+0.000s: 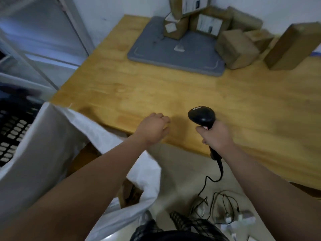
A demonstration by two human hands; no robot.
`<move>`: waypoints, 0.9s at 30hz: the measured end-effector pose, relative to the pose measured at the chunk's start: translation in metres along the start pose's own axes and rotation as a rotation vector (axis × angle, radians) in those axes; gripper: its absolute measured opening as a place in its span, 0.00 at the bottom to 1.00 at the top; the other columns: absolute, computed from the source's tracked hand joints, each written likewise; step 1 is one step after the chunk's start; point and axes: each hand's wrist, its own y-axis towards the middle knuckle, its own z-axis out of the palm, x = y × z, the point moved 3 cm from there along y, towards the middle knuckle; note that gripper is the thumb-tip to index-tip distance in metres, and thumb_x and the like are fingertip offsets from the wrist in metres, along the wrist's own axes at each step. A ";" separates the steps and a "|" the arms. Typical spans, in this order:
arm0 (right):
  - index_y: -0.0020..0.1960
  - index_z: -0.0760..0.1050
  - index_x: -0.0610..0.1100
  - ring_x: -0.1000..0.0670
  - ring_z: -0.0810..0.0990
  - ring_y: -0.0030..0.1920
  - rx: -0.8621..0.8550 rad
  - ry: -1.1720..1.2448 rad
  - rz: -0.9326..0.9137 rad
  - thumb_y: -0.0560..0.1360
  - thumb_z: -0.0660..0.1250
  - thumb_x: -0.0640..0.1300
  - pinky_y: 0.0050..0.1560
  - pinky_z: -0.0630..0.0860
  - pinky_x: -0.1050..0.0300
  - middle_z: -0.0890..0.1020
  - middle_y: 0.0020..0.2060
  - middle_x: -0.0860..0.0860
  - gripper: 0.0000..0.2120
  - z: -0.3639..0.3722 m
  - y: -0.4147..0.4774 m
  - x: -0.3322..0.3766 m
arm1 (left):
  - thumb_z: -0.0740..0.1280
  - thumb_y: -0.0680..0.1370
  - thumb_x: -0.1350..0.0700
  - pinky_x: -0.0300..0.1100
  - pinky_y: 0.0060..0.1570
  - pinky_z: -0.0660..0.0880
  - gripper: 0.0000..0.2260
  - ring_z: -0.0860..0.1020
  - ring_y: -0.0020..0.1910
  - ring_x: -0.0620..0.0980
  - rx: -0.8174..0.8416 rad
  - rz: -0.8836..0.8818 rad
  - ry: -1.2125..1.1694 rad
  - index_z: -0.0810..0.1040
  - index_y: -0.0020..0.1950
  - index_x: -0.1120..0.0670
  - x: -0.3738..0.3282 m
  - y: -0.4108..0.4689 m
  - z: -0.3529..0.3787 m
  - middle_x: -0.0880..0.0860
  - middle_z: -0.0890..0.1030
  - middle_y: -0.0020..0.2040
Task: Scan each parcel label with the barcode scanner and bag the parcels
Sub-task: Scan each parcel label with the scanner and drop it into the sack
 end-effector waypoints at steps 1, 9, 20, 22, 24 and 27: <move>0.39 0.73 0.40 0.43 0.83 0.34 -0.020 0.010 -0.013 0.73 0.68 0.43 0.40 0.78 0.53 0.80 0.30 0.44 0.07 -0.017 0.008 -0.001 | 0.58 0.82 0.49 0.46 0.59 0.68 0.17 0.70 0.63 0.55 -0.012 0.009 0.007 0.72 0.69 0.53 -0.014 0.014 -0.005 0.55 0.75 0.64; 0.38 0.74 0.40 0.44 0.83 0.32 -0.092 0.054 -0.035 0.72 0.68 0.42 0.40 0.80 0.47 0.79 0.29 0.45 0.07 -0.139 0.070 -0.026 | 0.58 0.82 0.49 0.46 0.60 0.69 0.17 0.71 0.63 0.54 -0.095 0.066 0.002 0.73 0.68 0.53 -0.111 0.113 -0.035 0.53 0.76 0.63; 0.37 0.71 0.43 0.43 0.78 0.35 -0.257 -0.278 -0.099 0.72 0.67 0.47 0.33 0.72 0.52 0.76 0.30 0.47 0.10 -0.243 0.199 -0.024 | 0.61 0.82 0.50 0.50 0.61 0.72 0.16 0.74 0.62 0.54 -0.159 0.043 -0.172 0.74 0.67 0.55 -0.148 0.271 -0.071 0.54 0.77 0.62; 0.41 0.70 0.44 0.44 0.77 0.36 -0.286 -0.309 -0.127 0.72 0.66 0.49 0.31 0.69 0.56 0.75 0.31 0.48 0.09 -0.252 0.226 -0.012 | 0.60 0.82 0.49 0.49 0.62 0.71 0.18 0.73 0.63 0.55 -0.136 0.004 -0.213 0.72 0.70 0.55 -0.141 0.302 -0.077 0.55 0.74 0.65; 0.44 0.70 0.45 0.46 0.76 0.35 -0.280 -0.306 -0.151 0.74 0.66 0.49 0.29 0.66 0.58 0.75 0.32 0.49 0.08 -0.259 0.252 0.001 | 0.60 0.82 0.47 0.49 0.63 0.70 0.21 0.70 0.66 0.55 -0.101 -0.046 -0.246 0.67 0.73 0.54 -0.134 0.333 -0.081 0.55 0.71 0.68; 0.47 0.72 0.45 0.49 0.77 0.36 -0.256 -0.194 -0.124 0.75 0.67 0.49 0.32 0.70 0.56 0.77 0.34 0.50 0.08 -0.267 0.298 0.012 | 0.59 0.81 0.44 0.51 0.66 0.67 0.25 0.66 0.69 0.57 -0.069 -0.107 -0.272 0.61 0.75 0.53 -0.125 0.381 -0.089 0.55 0.64 0.71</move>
